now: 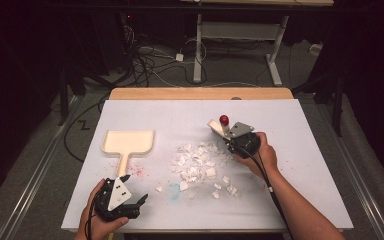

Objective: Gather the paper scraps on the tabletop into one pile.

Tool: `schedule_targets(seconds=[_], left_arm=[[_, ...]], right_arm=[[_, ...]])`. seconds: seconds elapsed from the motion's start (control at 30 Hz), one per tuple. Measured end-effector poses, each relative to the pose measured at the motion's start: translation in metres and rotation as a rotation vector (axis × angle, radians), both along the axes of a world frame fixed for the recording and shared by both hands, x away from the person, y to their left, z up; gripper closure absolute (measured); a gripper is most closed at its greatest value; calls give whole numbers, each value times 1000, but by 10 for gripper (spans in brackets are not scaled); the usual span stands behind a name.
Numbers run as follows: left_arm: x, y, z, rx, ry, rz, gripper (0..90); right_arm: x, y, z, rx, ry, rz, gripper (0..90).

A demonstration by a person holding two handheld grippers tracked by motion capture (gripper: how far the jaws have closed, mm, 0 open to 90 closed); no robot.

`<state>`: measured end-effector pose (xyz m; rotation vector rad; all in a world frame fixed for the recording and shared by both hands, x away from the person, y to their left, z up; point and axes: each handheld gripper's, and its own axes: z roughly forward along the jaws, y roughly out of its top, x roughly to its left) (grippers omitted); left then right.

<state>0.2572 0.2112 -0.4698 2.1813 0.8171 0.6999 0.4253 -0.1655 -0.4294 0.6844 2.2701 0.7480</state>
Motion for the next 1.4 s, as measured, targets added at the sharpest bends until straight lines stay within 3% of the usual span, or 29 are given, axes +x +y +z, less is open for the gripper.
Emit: schedule_targets(seconds=[0.03, 0.3, 0.4, 0.53, 0.57, 0.7, 0.8, 1.03, 1.13, 1.37, 1.4], left_arm=[[0, 0, 0, -5, 2, -1, 179], [0, -2, -1, -3, 8, -9, 179], [-1, -2, 0, -5, 8, -11, 179], [-1, -3, 0, -6, 6, -15, 179], [-1, -4, 0, -4, 6, -15, 179], [-2, -4, 0, -6, 8, -15, 179], [-1, -3, 0, -8, 8, -14, 179], [0, -2, 0, -12, 11, -14, 179], [0, -3, 0, -11, 11, -18, 179], [2, -3, -3, -20, 34, -16, 179], [3, -3, -3, -11, 24, -21, 179]], right_arm=[[-6, 5, -1, 16, 13, 33, 678], [-31, 11, -1, 11, 31, 124, 678], [-54, 11, 1, 20, 38, 187, 678], [-67, 11, 4, 33, 53, 225, 678], [-77, 11, 10, 30, 35, 244, 678], [-82, 10, 17, 35, 7, 250, 678], [-79, 8, 26, 43, -13, 241, 678], [-50, 13, 39, 70, -41, 214, 678], [-34, 22, 37, 72, -38, 216, 678], [4, 51, 22, 10, -61, 245, 678], [9, 55, 19, 10, -60, 250, 678]])
